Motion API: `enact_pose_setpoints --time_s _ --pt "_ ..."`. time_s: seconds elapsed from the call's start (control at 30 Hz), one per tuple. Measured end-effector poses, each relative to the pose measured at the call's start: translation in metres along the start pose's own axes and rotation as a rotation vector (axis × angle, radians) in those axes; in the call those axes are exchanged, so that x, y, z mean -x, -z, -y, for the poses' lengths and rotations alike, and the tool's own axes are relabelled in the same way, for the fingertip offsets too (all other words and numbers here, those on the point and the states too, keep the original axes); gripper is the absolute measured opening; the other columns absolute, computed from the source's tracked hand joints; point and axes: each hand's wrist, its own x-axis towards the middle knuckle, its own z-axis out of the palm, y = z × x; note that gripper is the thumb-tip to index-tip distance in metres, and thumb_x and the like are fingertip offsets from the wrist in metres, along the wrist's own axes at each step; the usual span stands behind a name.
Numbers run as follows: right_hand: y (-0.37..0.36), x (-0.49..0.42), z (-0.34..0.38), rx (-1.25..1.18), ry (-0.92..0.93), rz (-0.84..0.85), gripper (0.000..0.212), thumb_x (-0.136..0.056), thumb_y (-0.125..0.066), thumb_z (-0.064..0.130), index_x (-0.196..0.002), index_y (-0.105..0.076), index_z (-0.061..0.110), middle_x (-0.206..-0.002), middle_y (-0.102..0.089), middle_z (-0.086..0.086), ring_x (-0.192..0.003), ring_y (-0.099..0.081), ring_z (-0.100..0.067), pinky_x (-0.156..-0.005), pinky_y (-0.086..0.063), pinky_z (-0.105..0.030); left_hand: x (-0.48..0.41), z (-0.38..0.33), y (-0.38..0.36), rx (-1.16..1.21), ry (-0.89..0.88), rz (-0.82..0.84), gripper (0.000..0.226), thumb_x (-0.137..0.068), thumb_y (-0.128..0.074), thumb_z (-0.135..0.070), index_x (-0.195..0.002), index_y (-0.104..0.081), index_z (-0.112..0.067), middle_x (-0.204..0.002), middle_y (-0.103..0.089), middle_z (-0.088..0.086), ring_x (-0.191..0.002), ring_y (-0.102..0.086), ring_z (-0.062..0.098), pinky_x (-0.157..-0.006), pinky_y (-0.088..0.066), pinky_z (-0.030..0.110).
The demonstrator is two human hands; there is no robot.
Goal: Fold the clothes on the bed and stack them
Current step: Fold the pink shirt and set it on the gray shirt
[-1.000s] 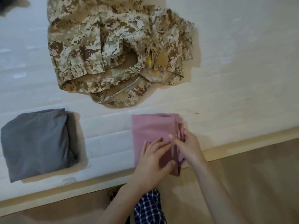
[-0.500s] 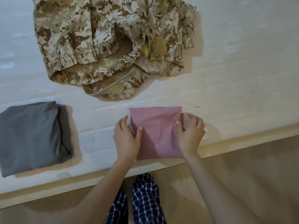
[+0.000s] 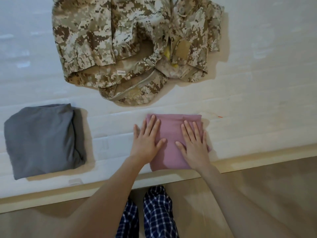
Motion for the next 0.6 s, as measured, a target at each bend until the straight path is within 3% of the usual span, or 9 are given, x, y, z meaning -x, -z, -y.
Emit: enact_pose_setpoints --time_s 0.07,0.17,0.27,0.37,0.47,0.6 --pt "0.006 0.009 -0.005 -0.106 -0.069 -0.053 0.078 -0.092 -0.039 0.056 -0.150 -0.001 0.018 -0.158 0.001 0.001 -0.146 0.002 -0.019 -0.117 -0.002 -0.048 0.015 0.000 0.006 0.074 0.012 -0.045 0.068 -0.096 -0.034 -0.051 -0.152 -0.003 -0.026 -0.158 0.012 -0.007 -0.147 0.008 0.018 -0.116 0.010 0.043" --pt "0.010 0.023 -0.009 -0.469 -0.441 -0.192 0.092 -0.075 -0.069 0.053 -0.145 -0.028 0.008 -0.145 -0.037 -0.015 -0.133 -0.034 -0.030 -0.106 -0.032 -0.046 0.051 0.016 0.011 0.167 0.140 -0.173 0.055 -0.097 -0.042 -0.038 -0.147 -0.026 -0.020 -0.160 -0.006 -0.001 -0.147 0.003 0.014 -0.115 0.012 0.038" --pt "0.011 0.021 -0.006 -0.858 -0.608 -0.183 0.066 -0.067 -0.083 0.037 -0.121 -0.054 0.013 -0.116 -0.061 -0.008 -0.104 -0.059 -0.023 -0.087 -0.049 -0.037 0.095 0.056 0.021 0.211 0.298 -0.290 0.048 -0.094 -0.053 -0.027 -0.140 -0.041 -0.014 -0.157 -0.019 0.006 -0.147 -0.009 0.021 -0.118 0.002 0.044" --pt "0.017 0.012 -0.006 -1.129 -0.761 -0.018 0.051 -0.069 -0.083 0.025 -0.112 -0.060 0.014 -0.108 -0.068 -0.007 -0.089 -0.065 -0.020 -0.078 -0.053 -0.035 0.134 0.110 0.036 0.188 0.464 -0.338 0.049 -0.092 -0.058 -0.023 -0.137 -0.046 -0.009 -0.155 -0.024 0.011 -0.144 -0.018 0.028 -0.118 -0.007 0.047" --pt "0.034 0.010 0.004 -1.228 -0.764 0.177 0.037 -0.073 -0.079 0.016 -0.106 -0.064 0.009 -0.100 -0.070 -0.009 -0.083 -0.067 -0.022 -0.074 -0.054 -0.038 0.160 0.162 0.053 0.187 0.600 -0.385 0.050 -0.089 -0.062 -0.018 -0.135 -0.046 -0.006 -0.154 -0.026 0.013 -0.141 -0.022 0.032 -0.117 -0.013 0.051" --pt "0.073 0.023 0.063 -1.315 -0.648 0.182 0.035 -0.079 -0.069 0.001 -0.112 -0.060 0.008 -0.095 -0.071 -0.005 -0.078 -0.068 -0.019 -0.064 -0.054 -0.030 0.174 0.214 0.069 0.147 0.620 -0.367 0.054 -0.092 -0.058 -0.024 -0.141 -0.041 -0.009 -0.155 -0.027 0.010 -0.143 -0.023 0.029 -0.115 -0.017 0.050"
